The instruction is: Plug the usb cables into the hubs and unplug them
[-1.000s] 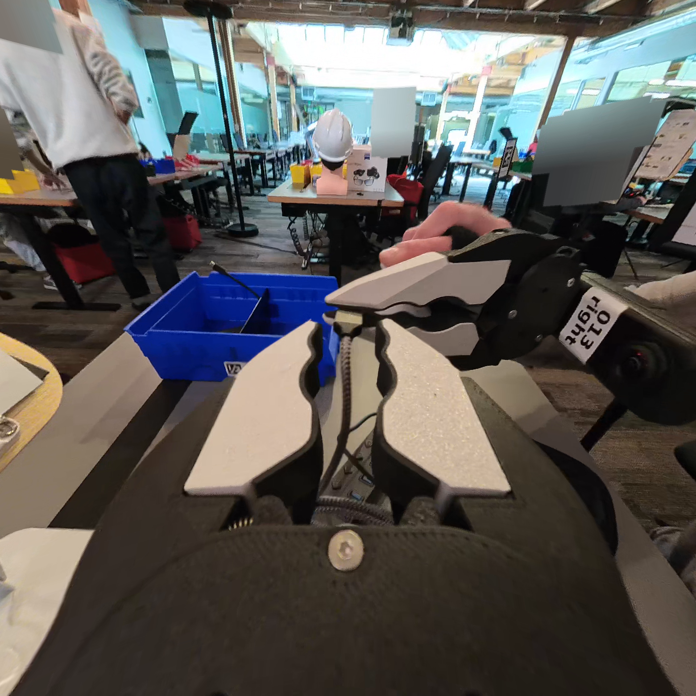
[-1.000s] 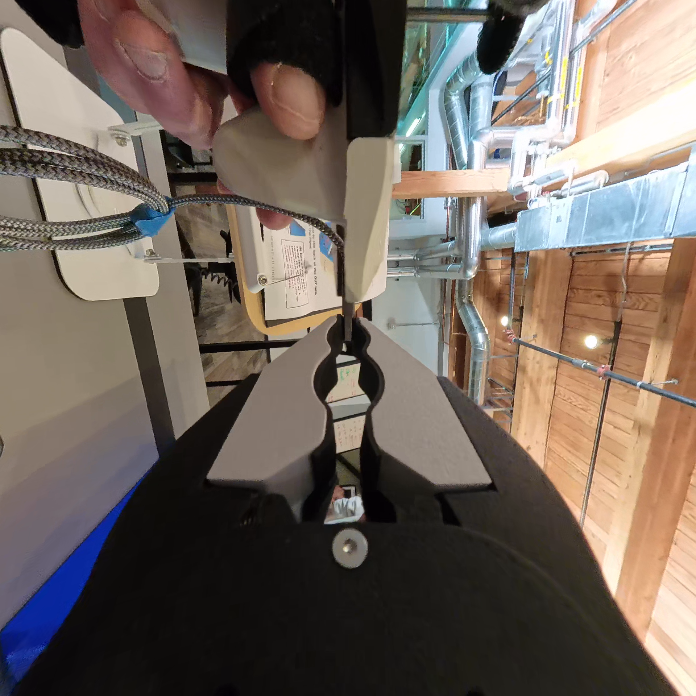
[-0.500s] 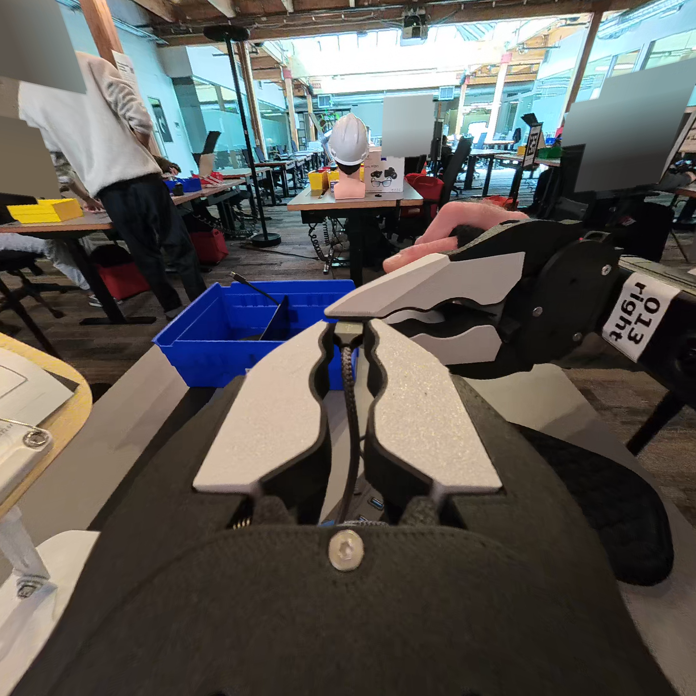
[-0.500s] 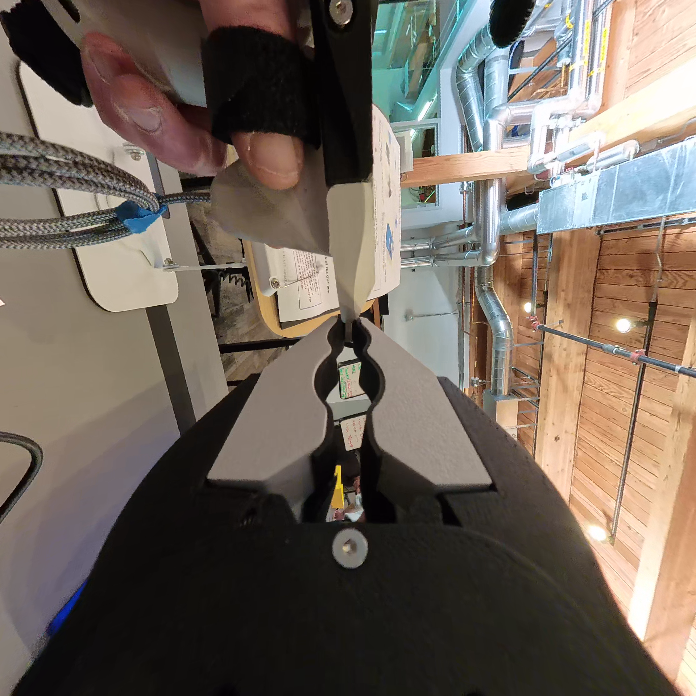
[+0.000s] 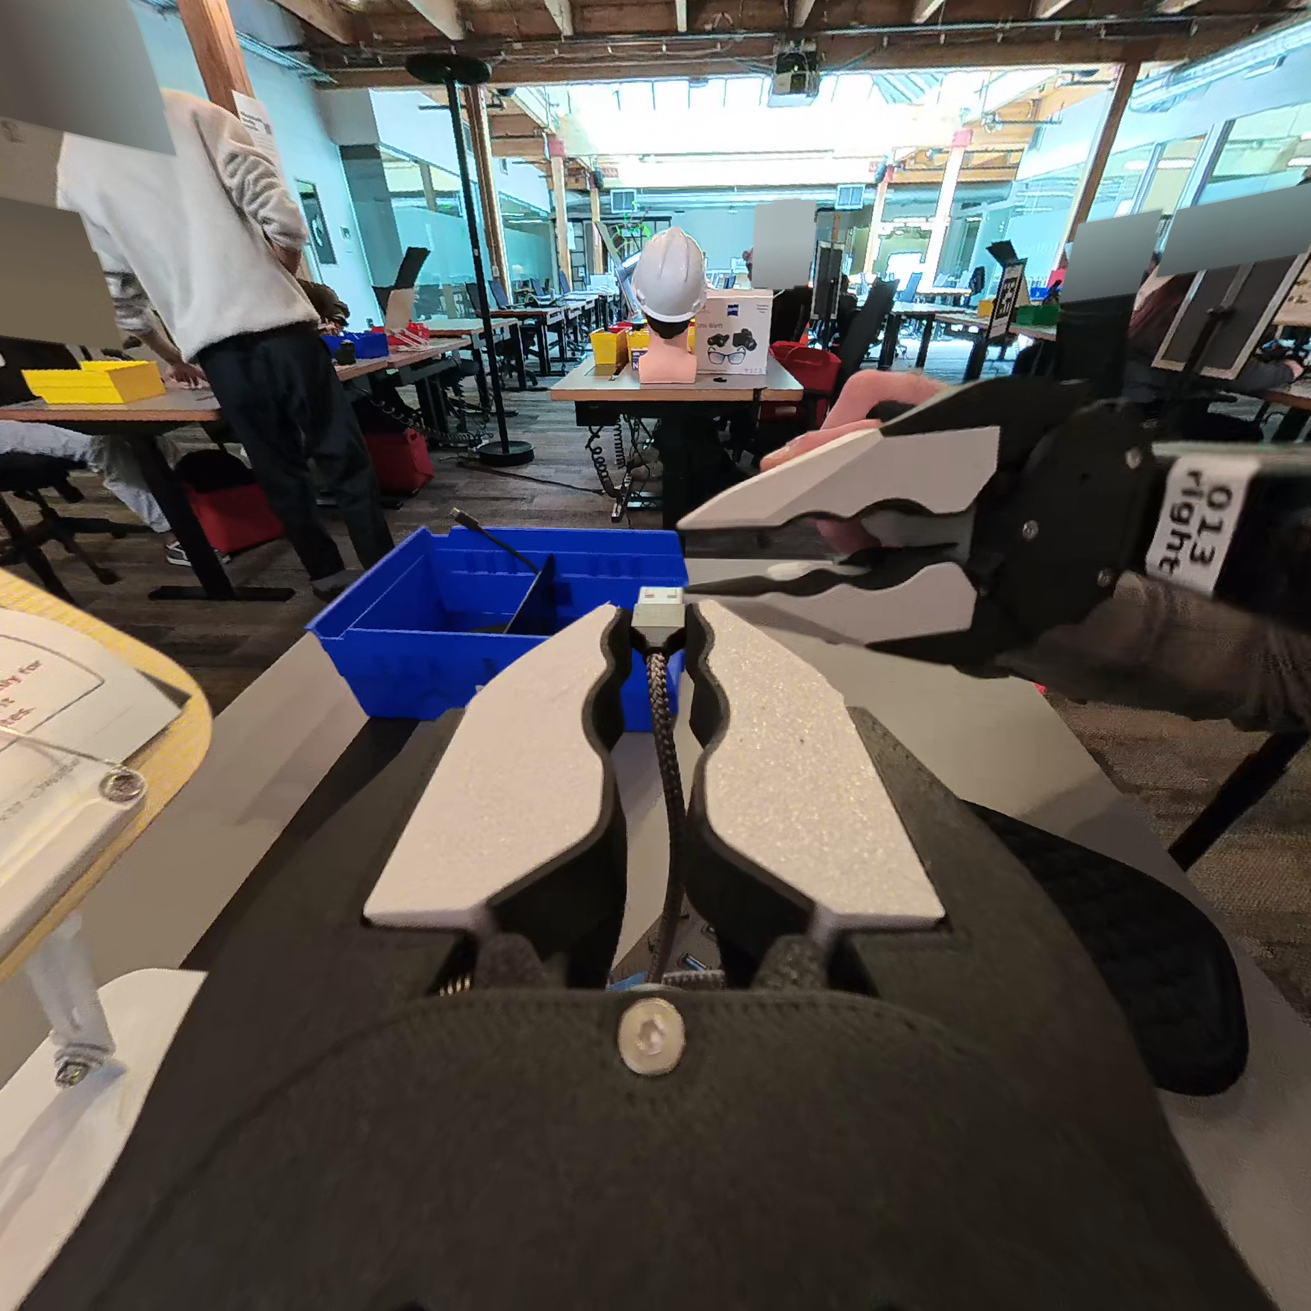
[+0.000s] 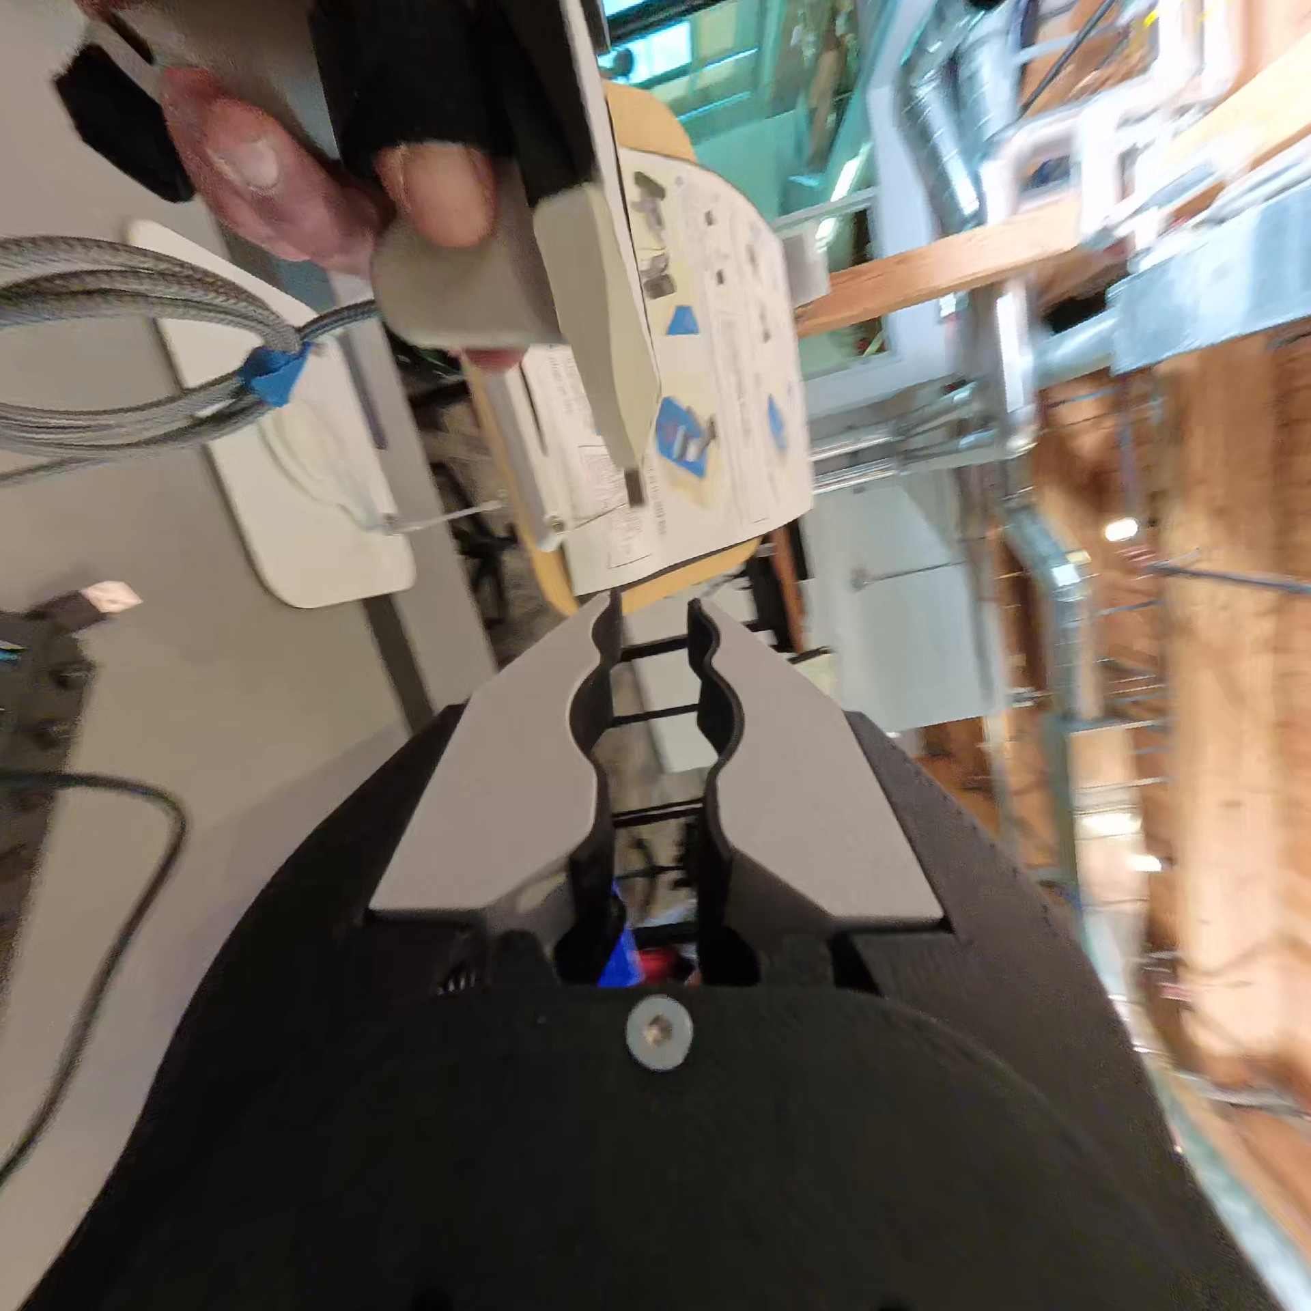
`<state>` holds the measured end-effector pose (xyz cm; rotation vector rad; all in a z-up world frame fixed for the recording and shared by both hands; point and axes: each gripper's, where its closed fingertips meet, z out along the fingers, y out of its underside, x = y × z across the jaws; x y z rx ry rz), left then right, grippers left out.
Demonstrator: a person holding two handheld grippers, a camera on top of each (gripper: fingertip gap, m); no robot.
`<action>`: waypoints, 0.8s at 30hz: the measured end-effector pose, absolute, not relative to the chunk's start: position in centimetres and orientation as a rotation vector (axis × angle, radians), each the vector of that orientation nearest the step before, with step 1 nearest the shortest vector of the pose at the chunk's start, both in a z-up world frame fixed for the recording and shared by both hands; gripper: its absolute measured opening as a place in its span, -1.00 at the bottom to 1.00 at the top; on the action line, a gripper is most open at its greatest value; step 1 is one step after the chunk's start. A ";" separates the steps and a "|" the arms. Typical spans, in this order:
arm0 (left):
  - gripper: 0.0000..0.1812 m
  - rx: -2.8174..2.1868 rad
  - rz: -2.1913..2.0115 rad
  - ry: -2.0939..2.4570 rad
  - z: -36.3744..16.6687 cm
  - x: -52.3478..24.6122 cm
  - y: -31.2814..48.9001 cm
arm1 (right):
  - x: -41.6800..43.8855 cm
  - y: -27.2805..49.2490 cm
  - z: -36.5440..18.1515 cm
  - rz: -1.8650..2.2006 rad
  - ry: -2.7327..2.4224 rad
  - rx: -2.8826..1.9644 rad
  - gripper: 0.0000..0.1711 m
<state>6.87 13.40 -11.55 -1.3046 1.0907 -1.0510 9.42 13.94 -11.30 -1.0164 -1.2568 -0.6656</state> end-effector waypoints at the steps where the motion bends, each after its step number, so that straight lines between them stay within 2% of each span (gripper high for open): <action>1: -0.84 -1.303 -1.055 1.095 -11.5 6.6 13.5 | 10.0 13.8 -11.7 -0.592 -1.265 -1.079 -0.75; 6: -0.84 -1.294 -1.038 1.120 -11.5 5.5 13.7 | 14.2 12.3 -16.7 -0.134 -1.317 -1.500 -0.52; 9: -0.84 -1.279 -1.034 1.130 -11.3 5.1 13.5 | 16.5 10.5 -21.4 0.193 -1.269 -1.737 -0.18; 11: -0.85 -1.276 -1.031 1.123 -11.0 4.9 13.5 | 17.7 9.5 -23.7 0.286 -1.253 -1.764 -0.30; 16: -0.85 -1.252 -1.023 1.127 -10.4 4.6 13.1 | 19.6 8.1 -29.6 0.448 -1.164 -1.916 -0.31; 20: -0.85 -1.245 -1.017 1.124 -10.1 4.4 13.0 | 19.3 7.0 -32.6 0.529 -1.152 -1.960 -0.42; 24: -0.84 -1.239 -1.022 1.128 -10.1 4.5 13.0 | 19.0 7.2 -34.4 0.508 -1.171 -1.989 -0.32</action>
